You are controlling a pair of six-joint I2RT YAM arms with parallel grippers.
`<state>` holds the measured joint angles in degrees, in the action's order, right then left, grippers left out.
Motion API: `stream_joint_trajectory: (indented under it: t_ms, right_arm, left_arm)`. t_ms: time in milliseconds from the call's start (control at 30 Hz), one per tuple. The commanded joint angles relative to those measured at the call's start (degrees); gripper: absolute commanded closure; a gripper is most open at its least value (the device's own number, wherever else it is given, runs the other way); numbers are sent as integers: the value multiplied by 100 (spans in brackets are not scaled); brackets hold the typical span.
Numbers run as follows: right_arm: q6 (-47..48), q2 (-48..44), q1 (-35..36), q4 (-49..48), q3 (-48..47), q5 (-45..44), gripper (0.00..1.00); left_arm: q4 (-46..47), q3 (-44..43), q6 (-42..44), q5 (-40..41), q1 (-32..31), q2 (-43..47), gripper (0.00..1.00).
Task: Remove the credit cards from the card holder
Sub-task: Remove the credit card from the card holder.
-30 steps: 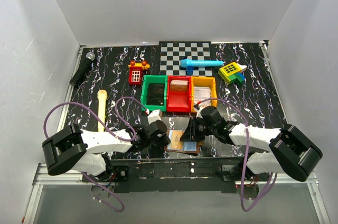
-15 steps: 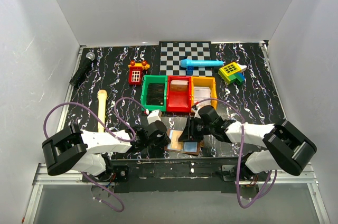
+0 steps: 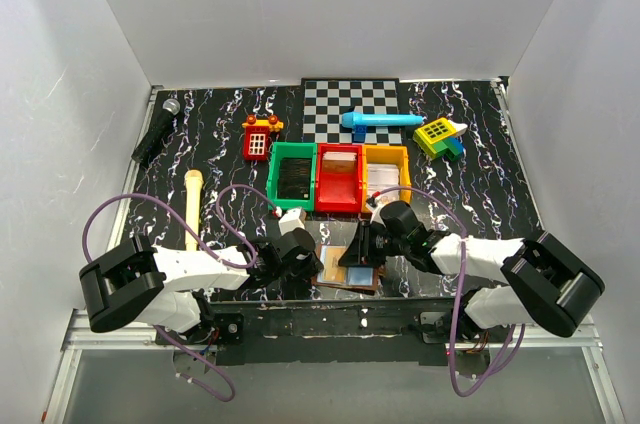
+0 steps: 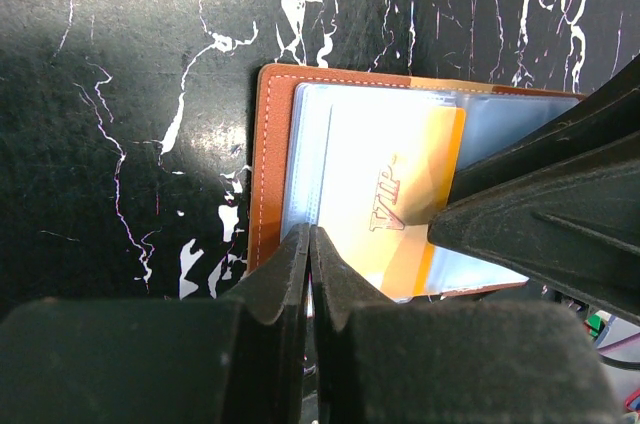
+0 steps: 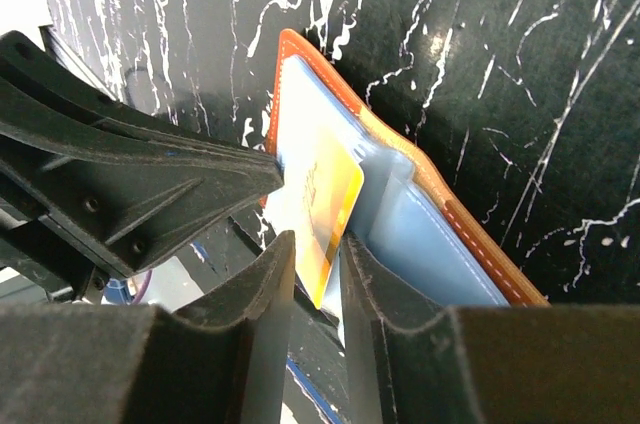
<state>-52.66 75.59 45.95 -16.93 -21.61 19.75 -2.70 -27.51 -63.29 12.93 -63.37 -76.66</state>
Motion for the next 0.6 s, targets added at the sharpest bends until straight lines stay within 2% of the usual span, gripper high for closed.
stream_joint_trajectory:
  t_ms: [0, 567]
  right_arm:
    - [-112, 8, -8, -724, -54, 292, 67]
    - [-130, 649, -16, -979, -327, 802, 63]
  left_arm:
    - [-1049, 360, 194, -18, 9, -384, 100]
    - [-882, 316, 334, -133, 9, -499, 100]
